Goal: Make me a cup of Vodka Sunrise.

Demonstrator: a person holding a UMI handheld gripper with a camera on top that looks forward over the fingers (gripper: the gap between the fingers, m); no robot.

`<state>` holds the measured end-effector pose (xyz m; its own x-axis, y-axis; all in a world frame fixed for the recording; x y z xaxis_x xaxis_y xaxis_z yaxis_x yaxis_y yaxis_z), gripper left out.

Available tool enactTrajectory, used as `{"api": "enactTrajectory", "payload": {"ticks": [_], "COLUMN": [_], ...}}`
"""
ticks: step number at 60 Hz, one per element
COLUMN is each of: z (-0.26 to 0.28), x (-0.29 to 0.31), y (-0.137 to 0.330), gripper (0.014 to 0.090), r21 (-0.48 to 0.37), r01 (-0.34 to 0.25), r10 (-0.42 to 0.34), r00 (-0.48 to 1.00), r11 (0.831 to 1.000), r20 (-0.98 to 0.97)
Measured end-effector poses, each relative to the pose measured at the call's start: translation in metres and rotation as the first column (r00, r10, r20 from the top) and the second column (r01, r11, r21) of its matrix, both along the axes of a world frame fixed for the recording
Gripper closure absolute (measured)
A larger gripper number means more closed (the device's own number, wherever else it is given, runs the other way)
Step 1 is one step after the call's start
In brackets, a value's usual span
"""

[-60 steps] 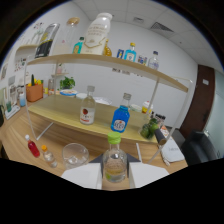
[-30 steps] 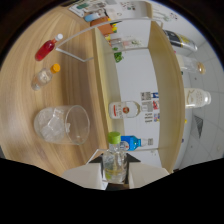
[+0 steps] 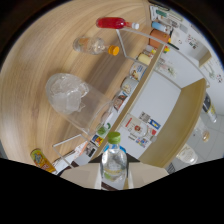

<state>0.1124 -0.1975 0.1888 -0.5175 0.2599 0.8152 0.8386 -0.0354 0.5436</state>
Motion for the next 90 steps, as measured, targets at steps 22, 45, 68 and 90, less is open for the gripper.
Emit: {"api": "enactTrajectory", "payload": {"ticks": [22, 45, 68, 90], "z": [0.032, 0.033, -0.122, -0.16], "x": [0.001, 0.016, 0.038, 0.036], "y": [-0.009, -0.025, 0.0, -0.001], "gripper": [0.0692, 0.0692, 0.0692, 0.0686], "r21": [0.069, -0.095, -0.384, -0.462], "r01": [0.109, 0.212, 0.206, 0.189], "r10": [-0.073, -0.037, -0.212, -0.298], "r00": [0.914, -0.262, -0.563, -0.546], "r11": [0.992, 0.973, 0.9, 0.867], "r20": [-0.399, -0.964, -0.799, -0.783]}}
